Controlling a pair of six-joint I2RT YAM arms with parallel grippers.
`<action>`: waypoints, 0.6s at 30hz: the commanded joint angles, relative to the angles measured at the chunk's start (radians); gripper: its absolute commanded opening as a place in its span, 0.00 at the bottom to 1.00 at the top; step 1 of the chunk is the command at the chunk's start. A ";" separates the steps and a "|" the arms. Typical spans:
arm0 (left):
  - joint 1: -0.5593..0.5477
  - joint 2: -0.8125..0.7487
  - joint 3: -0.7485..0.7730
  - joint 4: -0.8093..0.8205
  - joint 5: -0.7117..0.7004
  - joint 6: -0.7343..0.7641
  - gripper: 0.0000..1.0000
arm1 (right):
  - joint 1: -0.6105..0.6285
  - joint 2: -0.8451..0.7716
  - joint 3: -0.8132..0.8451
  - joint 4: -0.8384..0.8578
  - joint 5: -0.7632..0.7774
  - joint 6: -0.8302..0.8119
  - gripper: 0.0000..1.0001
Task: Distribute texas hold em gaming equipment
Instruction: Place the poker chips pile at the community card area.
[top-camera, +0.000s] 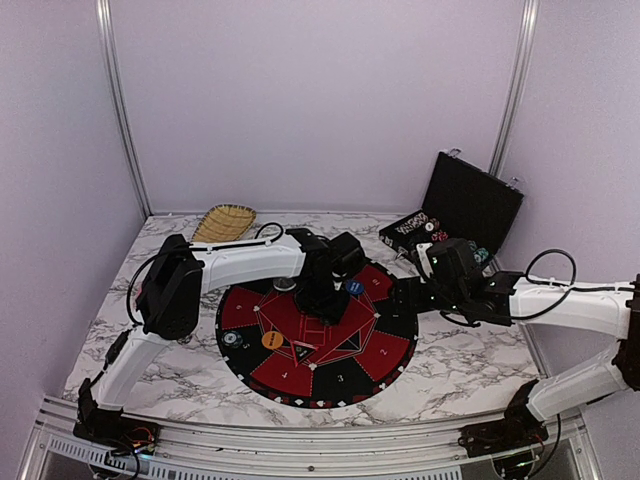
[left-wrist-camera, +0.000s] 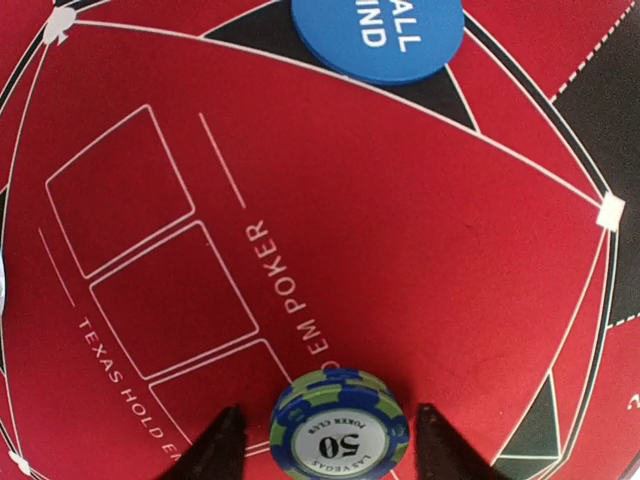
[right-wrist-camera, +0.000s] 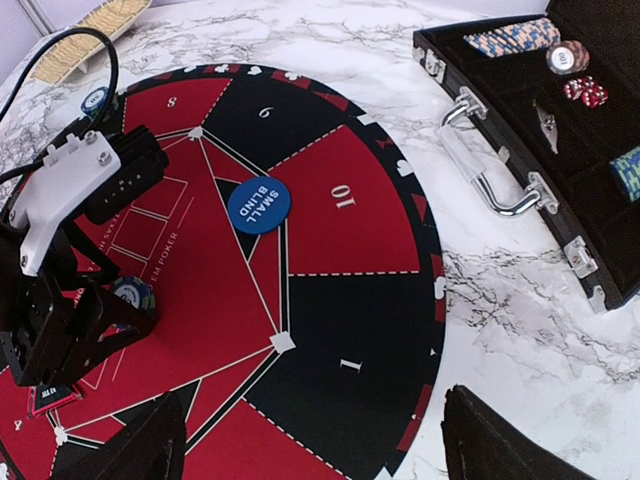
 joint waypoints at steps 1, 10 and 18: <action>0.005 -0.018 0.039 -0.030 -0.013 0.000 0.66 | -0.009 0.026 0.042 -0.031 -0.024 -0.004 0.86; 0.047 -0.194 -0.061 0.050 -0.021 -0.003 0.79 | -0.001 0.140 0.127 -0.060 -0.092 -0.024 0.86; 0.179 -0.534 -0.455 0.241 0.007 -0.006 0.82 | 0.082 0.327 0.293 -0.097 -0.095 -0.047 0.84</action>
